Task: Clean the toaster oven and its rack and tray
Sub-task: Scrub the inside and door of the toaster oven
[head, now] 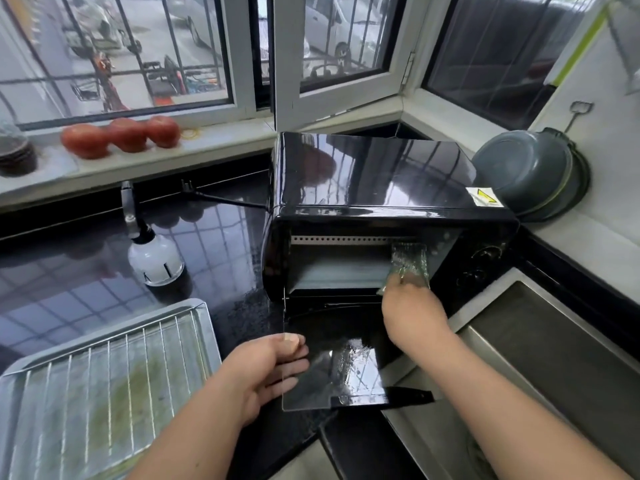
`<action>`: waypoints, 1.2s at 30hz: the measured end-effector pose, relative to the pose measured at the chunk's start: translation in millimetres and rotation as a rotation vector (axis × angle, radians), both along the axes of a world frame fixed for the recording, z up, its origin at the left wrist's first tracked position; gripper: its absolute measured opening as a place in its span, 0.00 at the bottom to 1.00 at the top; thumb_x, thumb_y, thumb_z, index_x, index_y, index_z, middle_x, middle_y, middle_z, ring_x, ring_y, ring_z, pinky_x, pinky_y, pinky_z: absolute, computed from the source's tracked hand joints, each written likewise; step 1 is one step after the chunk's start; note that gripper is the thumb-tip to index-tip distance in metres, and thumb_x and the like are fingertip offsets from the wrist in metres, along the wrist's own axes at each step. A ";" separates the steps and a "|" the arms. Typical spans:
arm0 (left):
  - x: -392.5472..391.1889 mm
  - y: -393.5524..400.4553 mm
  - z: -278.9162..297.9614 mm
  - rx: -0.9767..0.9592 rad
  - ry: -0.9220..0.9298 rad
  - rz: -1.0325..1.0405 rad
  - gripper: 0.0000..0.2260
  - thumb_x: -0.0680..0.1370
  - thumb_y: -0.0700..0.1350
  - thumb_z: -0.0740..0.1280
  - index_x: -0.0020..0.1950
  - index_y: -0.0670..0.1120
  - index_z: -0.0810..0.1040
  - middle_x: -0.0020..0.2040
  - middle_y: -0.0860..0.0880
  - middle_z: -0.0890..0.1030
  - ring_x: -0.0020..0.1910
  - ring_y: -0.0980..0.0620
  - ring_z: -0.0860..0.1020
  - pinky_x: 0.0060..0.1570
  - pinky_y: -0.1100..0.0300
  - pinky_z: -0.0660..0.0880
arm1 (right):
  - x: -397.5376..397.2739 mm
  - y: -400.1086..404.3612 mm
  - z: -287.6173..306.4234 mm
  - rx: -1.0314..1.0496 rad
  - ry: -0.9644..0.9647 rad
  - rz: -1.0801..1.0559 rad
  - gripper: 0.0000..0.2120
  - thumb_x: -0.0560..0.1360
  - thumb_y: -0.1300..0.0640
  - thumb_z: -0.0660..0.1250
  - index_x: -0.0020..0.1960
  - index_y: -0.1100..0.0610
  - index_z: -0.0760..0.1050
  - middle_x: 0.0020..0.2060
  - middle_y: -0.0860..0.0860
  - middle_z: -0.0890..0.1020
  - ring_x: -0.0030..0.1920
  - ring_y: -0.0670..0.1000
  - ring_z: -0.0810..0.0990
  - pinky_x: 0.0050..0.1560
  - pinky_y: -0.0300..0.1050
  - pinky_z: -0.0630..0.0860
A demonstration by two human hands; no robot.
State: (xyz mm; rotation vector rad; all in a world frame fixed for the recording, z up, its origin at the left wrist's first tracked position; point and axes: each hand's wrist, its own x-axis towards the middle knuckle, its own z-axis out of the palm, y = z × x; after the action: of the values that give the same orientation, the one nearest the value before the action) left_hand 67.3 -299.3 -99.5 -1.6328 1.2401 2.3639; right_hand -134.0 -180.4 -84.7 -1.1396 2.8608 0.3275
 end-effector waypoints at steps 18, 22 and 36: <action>-0.9 2.6 5.3 -0.010 -0.009 0.002 0.07 0.83 0.40 0.66 0.55 0.45 0.83 0.48 0.48 0.88 0.52 0.49 0.85 0.46 0.55 0.76 | -35.7 -34.0 12.1 -0.076 -0.154 -0.076 0.18 0.77 0.66 0.58 0.65 0.63 0.73 0.63 0.61 0.76 0.64 0.61 0.74 0.62 0.48 0.72; -1.2 1.9 7.5 0.002 -0.012 -0.012 0.07 0.83 0.40 0.66 0.55 0.45 0.83 0.48 0.48 0.88 0.51 0.49 0.85 0.47 0.54 0.77 | -8.1 0.0 -9.1 -0.023 -0.088 -0.005 0.28 0.75 0.64 0.61 0.74 0.68 0.60 0.72 0.66 0.65 0.74 0.63 0.63 0.69 0.48 0.70; 0.8 0.8 6.9 0.031 0.017 0.001 0.06 0.83 0.39 0.66 0.56 0.45 0.83 0.48 0.47 0.88 0.52 0.49 0.84 0.49 0.54 0.77 | -7.8 6.4 -6.7 -0.054 -0.179 -0.029 0.28 0.73 0.65 0.61 0.73 0.67 0.61 0.74 0.65 0.59 0.76 0.63 0.57 0.72 0.50 0.67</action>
State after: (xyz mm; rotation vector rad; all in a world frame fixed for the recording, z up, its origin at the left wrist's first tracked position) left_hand 68.0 -298.5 -92.6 -1.6087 1.1994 2.3903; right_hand -141.8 -174.1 -91.4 -1.0749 2.7415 0.1397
